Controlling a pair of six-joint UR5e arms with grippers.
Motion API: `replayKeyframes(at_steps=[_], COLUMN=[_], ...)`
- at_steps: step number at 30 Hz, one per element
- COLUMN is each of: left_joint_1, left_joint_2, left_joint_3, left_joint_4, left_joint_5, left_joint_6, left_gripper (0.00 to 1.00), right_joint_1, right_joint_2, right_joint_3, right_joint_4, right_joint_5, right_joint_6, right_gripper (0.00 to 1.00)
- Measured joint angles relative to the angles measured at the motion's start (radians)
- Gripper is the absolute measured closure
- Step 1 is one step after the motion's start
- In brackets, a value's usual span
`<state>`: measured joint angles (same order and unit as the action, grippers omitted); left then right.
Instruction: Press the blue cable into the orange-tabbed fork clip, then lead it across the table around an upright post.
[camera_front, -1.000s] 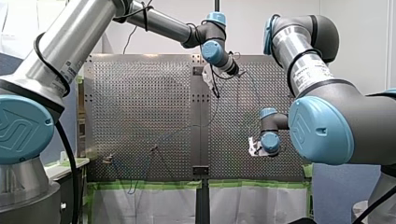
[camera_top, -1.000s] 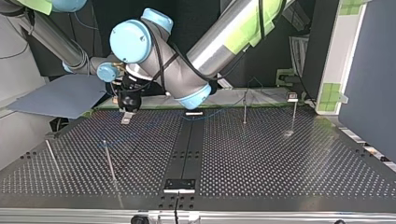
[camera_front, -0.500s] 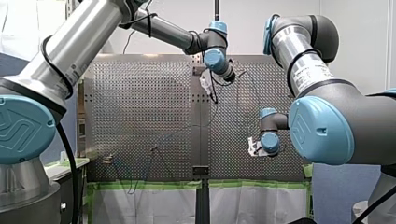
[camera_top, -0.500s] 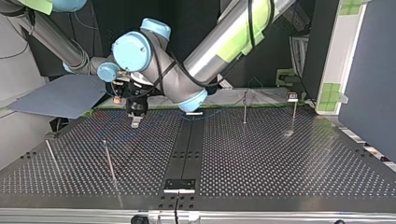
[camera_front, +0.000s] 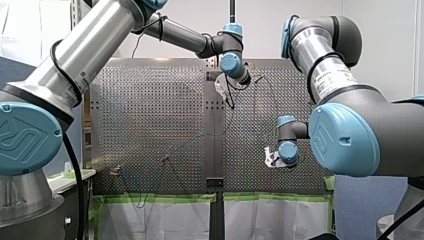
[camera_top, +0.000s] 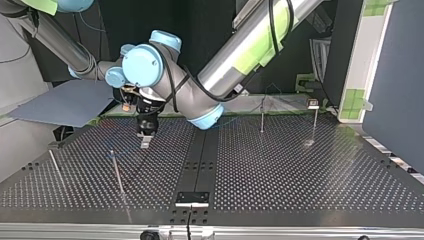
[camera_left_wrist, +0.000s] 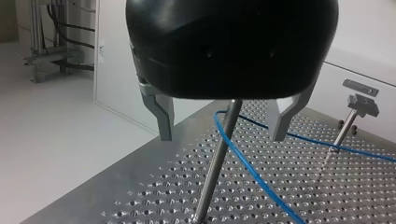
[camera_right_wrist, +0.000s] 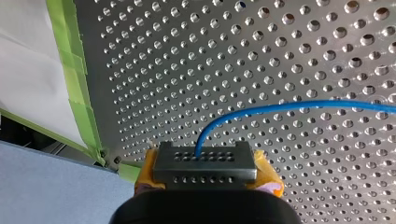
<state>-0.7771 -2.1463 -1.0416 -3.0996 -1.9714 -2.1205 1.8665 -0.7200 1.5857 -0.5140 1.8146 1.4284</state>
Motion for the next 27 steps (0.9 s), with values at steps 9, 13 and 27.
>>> replayKeyframes(at_steps=[9,13,27], left_joint_1=[0.009,0.014,0.063], left_joint_2=[-0.018,-0.032,-0.036], left_joint_3=[0.004,0.007,0.047], left_joint_4=[0.011,0.024,0.077], left_joint_5=[0.025,0.026,0.033], left_joint_6=[-0.027,-0.038,-0.058], left_gripper=[0.02,0.02,0.02], right_joint_1=[0.0,0.001,0.002], right_joint_2=[0.0,0.0,0.0], right_joint_3=[0.0,0.0,0.0], right_joint_4=[0.0,0.0,0.0], right_joint_5=[0.0,-0.001,-0.001], right_joint_6=[0.001,0.002,0.0], right_gripper=[1.0,1.0,1.0])
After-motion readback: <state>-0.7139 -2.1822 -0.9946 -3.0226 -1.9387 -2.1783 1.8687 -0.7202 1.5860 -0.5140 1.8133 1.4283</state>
